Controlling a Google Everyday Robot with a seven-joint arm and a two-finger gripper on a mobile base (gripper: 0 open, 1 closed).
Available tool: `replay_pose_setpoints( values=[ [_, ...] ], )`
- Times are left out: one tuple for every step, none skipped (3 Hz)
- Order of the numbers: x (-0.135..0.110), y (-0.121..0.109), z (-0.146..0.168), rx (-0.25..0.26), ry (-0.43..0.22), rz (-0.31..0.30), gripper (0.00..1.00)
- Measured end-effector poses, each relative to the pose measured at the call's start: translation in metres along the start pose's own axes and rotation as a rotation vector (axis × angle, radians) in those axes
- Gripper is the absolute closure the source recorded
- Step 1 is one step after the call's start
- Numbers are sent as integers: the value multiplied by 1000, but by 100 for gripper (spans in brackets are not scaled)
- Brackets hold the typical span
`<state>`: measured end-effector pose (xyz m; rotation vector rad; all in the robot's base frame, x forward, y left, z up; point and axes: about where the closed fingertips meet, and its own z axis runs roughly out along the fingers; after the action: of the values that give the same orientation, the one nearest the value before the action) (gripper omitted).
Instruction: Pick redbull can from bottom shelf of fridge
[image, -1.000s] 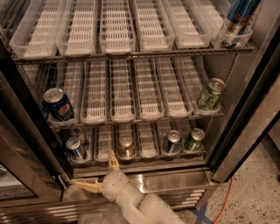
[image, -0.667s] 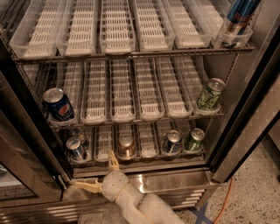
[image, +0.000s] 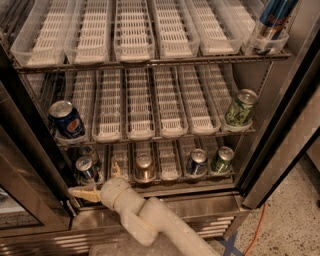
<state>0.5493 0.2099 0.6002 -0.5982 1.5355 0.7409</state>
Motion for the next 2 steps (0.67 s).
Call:
replay_pose_setpoints(
  values=[
    [-2,-4,17,12,-5,-16,0],
    [-2,-4,17,12,-5,-16,0]
  ],
)
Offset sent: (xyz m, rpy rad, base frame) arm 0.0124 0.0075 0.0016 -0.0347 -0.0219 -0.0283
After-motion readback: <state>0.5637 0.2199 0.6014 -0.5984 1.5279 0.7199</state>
